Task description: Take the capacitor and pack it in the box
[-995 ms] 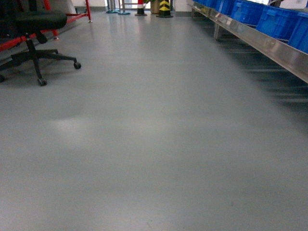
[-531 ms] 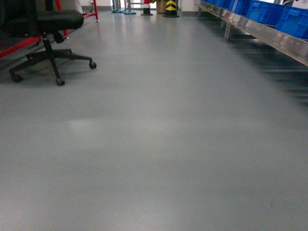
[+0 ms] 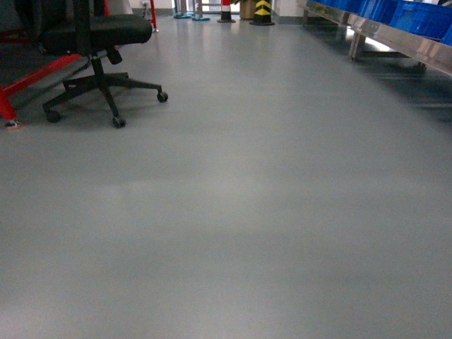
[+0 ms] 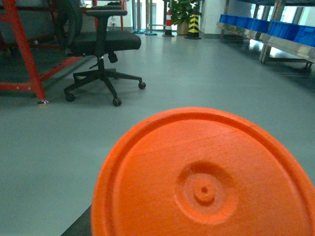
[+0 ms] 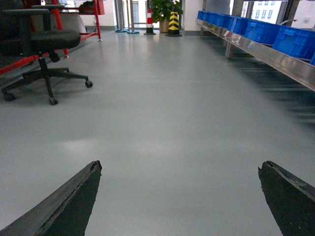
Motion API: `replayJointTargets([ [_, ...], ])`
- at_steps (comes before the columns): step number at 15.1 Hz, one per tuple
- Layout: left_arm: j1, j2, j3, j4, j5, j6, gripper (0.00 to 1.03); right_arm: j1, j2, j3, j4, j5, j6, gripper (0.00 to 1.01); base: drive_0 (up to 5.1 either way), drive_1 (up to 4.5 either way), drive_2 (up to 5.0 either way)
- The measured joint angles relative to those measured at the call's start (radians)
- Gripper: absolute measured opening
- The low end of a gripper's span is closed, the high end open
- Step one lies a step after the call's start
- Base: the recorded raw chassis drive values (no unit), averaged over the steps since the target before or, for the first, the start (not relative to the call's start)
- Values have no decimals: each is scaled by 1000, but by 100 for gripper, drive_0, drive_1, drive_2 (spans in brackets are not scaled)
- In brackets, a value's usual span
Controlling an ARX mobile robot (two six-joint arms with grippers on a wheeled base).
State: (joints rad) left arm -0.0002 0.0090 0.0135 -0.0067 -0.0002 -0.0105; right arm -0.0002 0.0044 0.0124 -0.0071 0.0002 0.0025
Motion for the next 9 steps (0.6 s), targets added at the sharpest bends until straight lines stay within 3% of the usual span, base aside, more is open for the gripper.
replayJointTargets([
  [9, 0, 0, 0, 1, 0, 0, 43, 0, 0, 0, 2, 0, 0, 98, -486, 258, 258],
])
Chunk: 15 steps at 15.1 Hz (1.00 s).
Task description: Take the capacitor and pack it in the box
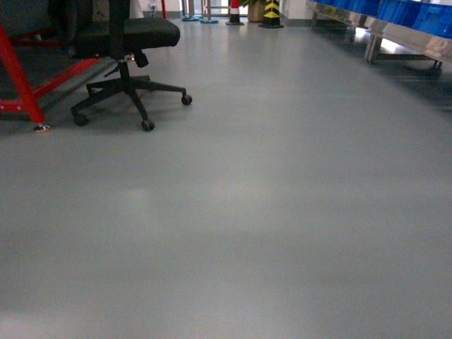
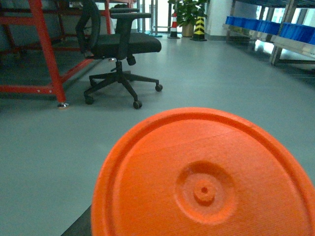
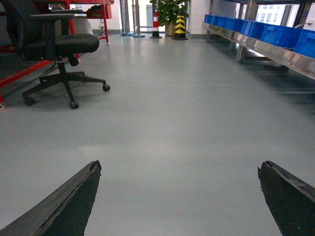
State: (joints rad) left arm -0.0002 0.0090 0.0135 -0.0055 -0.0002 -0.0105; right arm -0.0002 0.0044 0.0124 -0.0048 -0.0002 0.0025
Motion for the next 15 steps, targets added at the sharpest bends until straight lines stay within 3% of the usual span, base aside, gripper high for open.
replayJointTargets([
  [15, 0, 0, 0, 2, 0, 0, 43, 0, 0, 0, 2, 0, 0, 98, -497, 248, 248],
])
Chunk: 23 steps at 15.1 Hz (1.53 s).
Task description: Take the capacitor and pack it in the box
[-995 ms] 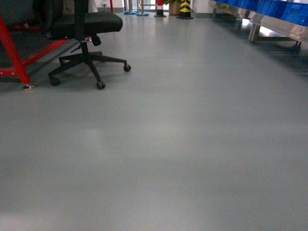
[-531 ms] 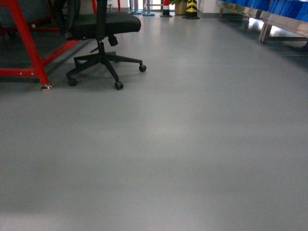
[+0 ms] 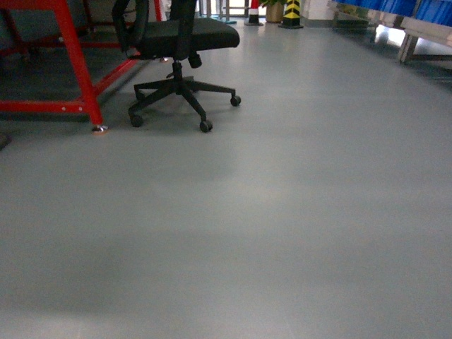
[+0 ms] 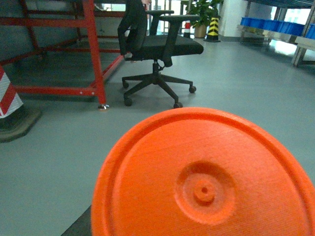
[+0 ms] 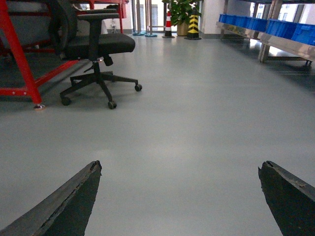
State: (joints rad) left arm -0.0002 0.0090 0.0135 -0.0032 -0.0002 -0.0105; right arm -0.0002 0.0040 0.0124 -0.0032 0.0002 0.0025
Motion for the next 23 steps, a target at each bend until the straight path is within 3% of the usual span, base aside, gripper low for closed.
replayJointTargets([
  [23, 0, 0, 0, -3, -2, 0, 43, 0, 0, 0, 0, 0, 0, 98, -510, 236, 236],
])
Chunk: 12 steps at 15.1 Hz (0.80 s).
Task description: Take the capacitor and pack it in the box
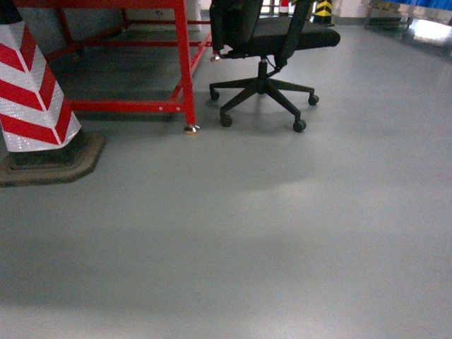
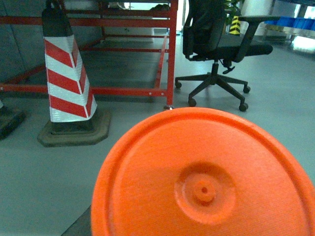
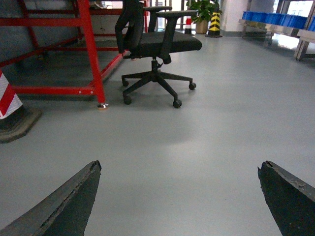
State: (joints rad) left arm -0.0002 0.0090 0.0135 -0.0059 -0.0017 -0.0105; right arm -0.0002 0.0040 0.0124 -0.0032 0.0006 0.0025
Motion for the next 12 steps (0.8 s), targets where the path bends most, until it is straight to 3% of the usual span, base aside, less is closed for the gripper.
replayJointTargets([
  [12, 0, 0, 0, -2, 1, 0, 43, 0, 0, 0, -2, 0, 0, 98, -504, 242, 242],
])
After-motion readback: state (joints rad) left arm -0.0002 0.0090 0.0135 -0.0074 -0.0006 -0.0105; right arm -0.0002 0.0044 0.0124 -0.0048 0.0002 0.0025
